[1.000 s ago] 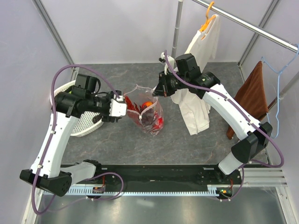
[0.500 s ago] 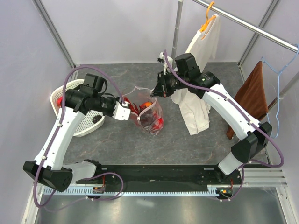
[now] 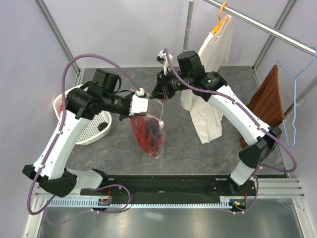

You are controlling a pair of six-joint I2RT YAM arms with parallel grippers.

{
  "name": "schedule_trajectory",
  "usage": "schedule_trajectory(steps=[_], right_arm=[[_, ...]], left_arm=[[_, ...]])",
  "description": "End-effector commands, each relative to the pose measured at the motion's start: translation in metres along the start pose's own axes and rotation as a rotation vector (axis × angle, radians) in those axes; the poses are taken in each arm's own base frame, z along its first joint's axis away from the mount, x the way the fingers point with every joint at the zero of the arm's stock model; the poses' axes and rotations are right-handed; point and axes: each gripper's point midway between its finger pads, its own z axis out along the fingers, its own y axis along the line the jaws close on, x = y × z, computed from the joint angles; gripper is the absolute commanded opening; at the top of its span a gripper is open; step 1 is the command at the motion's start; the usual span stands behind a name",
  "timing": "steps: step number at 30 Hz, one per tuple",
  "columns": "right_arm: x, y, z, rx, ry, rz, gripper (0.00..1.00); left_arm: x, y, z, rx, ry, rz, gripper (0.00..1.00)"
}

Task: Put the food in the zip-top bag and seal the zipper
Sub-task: Adjust the zipper food storage bag at the center of the board.

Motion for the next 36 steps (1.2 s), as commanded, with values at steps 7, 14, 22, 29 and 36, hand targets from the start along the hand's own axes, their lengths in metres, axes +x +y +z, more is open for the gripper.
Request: schedule_trajectory(steps=[7, 14, 22, 29, 36], right_arm=[[-0.018, 0.005, -0.018, 0.024, -0.074, -0.100, 0.69], [-0.040, -0.010, -0.051, 0.095, -0.158, -0.080, 0.86], [-0.061, -0.001, -0.077, 0.092, -0.239, -0.122, 0.86], [-0.039, 0.000, -0.072, 0.043, -0.219, -0.151, 0.76], [-0.003, 0.002, -0.071, -0.010, -0.202, -0.295, 0.68]], left_arm=[[0.013, -0.006, 0.031, 0.026, 0.010, -0.512, 0.02], [0.011, 0.026, 0.002, -0.210, 0.042, -0.562, 0.02], [-0.016, 0.073, -0.060, -0.533, 0.024, -0.532, 0.02], [-0.004, 0.035, -0.028, -0.398, -0.047, -0.580, 0.02], [0.004, -0.026, 0.007, -0.131, -0.130, -0.515, 0.02]])
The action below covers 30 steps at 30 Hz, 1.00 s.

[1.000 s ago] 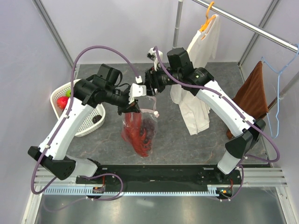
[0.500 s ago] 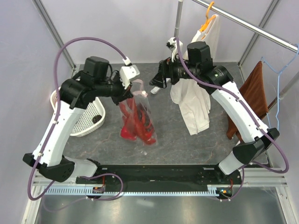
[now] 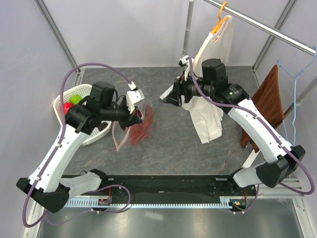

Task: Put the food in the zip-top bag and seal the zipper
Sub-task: Adjust the zipper food storage bag at the center of the board.

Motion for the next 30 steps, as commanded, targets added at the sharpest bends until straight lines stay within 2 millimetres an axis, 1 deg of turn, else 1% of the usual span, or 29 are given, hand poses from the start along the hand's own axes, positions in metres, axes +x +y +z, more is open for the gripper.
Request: schedule_trajectory(steps=[1, 3, 4, 5, 6, 8, 9, 10, 11, 12, 14, 15, 17, 18, 19, 21, 22, 26, 28, 30], right_arm=[[0.001, 0.014, -0.009, -0.072, -0.053, -0.167, 0.68], [0.006, 0.017, -0.011, -0.086, -0.049, -0.205, 0.67], [0.012, 0.017, -0.010, -0.092, -0.038, -0.208, 0.67], [0.014, 0.018, -0.010, -0.093, -0.036, -0.216, 0.67], [0.015, 0.018, -0.011, -0.094, -0.036, -0.229, 0.67], [0.016, 0.018, -0.011, -0.094, -0.033, -0.230, 0.68], [0.016, 0.018, -0.011, -0.095, -0.033, -0.230, 0.68], [0.016, 0.019, -0.011, -0.097, -0.034, -0.231, 0.68], [0.015, 0.020, -0.012, -0.098, -0.038, -0.233, 0.68], [0.014, 0.021, -0.014, -0.099, -0.041, -0.236, 0.68], [0.015, 0.023, -0.015, -0.102, -0.042, -0.232, 0.66], [0.015, 0.027, -0.019, -0.111, -0.046, -0.231, 0.66], [0.021, 0.031, -0.021, -0.127, -0.039, -0.206, 0.65], [0.022, 0.035, -0.025, -0.132, -0.044, -0.205, 0.65], [0.027, 0.036, -0.025, -0.137, -0.036, -0.192, 0.65], [0.028, 0.039, -0.030, -0.137, -0.041, -0.186, 0.65], [0.031, 0.038, -0.031, -0.130, -0.039, -0.184, 0.65], [0.027, 0.036, -0.032, -0.101, -0.048, -0.152, 0.66], [0.024, 0.035, -0.031, -0.097, -0.050, -0.146, 0.68], [0.021, 0.032, -0.027, -0.089, -0.048, -0.139, 0.69]], left_arm=[[-0.016, -0.033, -0.006, 0.160, -0.147, 0.124, 0.02], [-0.025, -0.046, -0.014, 0.210, -0.196, 0.167, 0.02], [-0.029, -0.049, -0.018, 0.225, -0.217, 0.199, 0.02], [-0.034, -0.054, -0.021, 0.244, -0.236, 0.218, 0.02], [-0.045, -0.058, -0.027, 0.264, -0.270, 0.246, 0.02], [-0.057, -0.060, -0.033, 0.278, -0.293, 0.270, 0.02], [-0.068, -0.059, -0.034, 0.288, -0.306, 0.279, 0.02], [-0.071, -0.059, -0.035, 0.298, -0.306, 0.288, 0.02], [-0.068, -0.061, -0.034, 0.317, -0.291, 0.281, 0.02], [-0.071, -0.061, -0.034, 0.327, -0.294, 0.288, 0.02], [-0.069, -0.057, -0.029, 0.315, -0.275, 0.264, 0.02], [-0.066, -0.055, -0.026, 0.314, -0.261, 0.248, 0.02], [-0.063, -0.055, -0.023, 0.320, -0.255, 0.233, 0.02], [-0.063, -0.052, -0.021, 0.308, -0.258, 0.229, 0.02], [-0.064, -0.051, -0.020, 0.301, -0.256, 0.214, 0.02], [-0.066, -0.044, -0.018, 0.263, -0.252, 0.212, 0.02], [-0.070, -0.040, -0.019, 0.241, -0.259, 0.214, 0.02], [-0.084, -0.027, -0.020, 0.184, -0.272, 0.241, 0.02], [-0.086, -0.026, -0.020, 0.181, -0.275, 0.252, 0.02], [-0.084, -0.029, -0.019, 0.198, -0.274, 0.257, 0.02]])
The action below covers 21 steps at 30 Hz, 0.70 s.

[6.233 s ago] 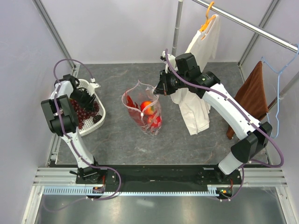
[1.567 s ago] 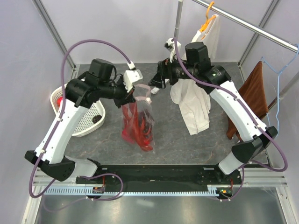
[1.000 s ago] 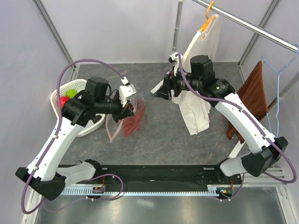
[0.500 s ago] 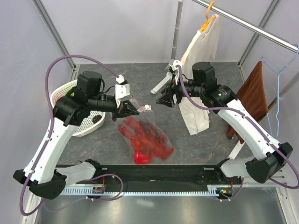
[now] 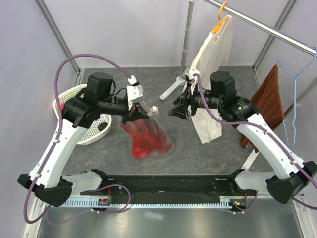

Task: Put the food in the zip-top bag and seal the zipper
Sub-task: Adjust the zipper food storage bag at the center of the board.

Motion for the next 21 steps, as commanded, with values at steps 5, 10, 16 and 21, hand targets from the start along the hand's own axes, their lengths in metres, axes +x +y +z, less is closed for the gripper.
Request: schedule_trajectory(steps=[5, 10, 16, 21], right_arm=[[-0.010, -0.007, 0.008, 0.012, -0.022, -0.005, 0.65], [0.003, -0.009, 0.013, 0.002, -0.010, 0.006, 0.62], [0.008, 0.000, 0.017, -0.051, -0.019, 0.031, 0.60], [0.013, 0.015, 0.015, -0.084, -0.015, 0.019, 0.61]], left_arm=[[-0.010, -0.014, -0.001, 0.060, -0.091, 0.122, 0.02], [0.014, -0.024, 0.004, 0.088, -0.065, 0.101, 0.02], [0.028, -0.029, 0.011, 0.122, -0.053, 0.051, 0.02], [0.017, -0.020, 0.011, 0.092, -0.063, 0.035, 0.02]])
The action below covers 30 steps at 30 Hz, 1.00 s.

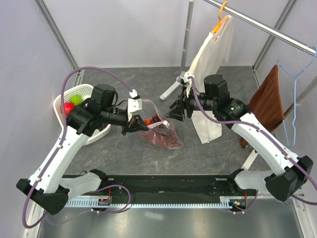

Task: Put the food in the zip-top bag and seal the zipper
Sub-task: Adjust the zipper food storage bag at the center of the board.

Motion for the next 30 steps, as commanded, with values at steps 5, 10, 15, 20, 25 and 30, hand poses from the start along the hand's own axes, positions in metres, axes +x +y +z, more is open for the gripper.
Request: schedule_trajectory(steps=[5, 10, 15, 20, 25, 30], right_arm=[[-0.012, 0.012, -0.018, 0.032, -0.050, -0.094, 0.66], [-0.013, 0.001, -0.034, 0.127, -0.047, -0.085, 0.79], [0.012, -0.005, -0.049, 0.180, 0.038, -0.109, 0.81], [0.020, -0.001, -0.063, 0.187, 0.012, -0.104, 0.82], [0.016, 0.010, -0.058, 0.121, -0.052, -0.102, 0.77], [0.008, 0.015, -0.047, 0.064, -0.103, -0.074, 0.68]], left_arm=[[-0.030, 0.020, 0.006, -0.026, -0.057, -0.025, 0.02], [-0.034, 0.033, 0.011, -0.045, -0.063, -0.047, 0.02], [-0.033, 0.045, 0.015, -0.073, -0.045, -0.054, 0.02], [-0.033, 0.045, 0.016, -0.065, -0.046, -0.059, 0.02], [-0.035, 0.046, 0.018, -0.059, -0.049, -0.071, 0.02], [-0.038, 0.047, 0.018, -0.063, -0.053, -0.079, 0.02]])
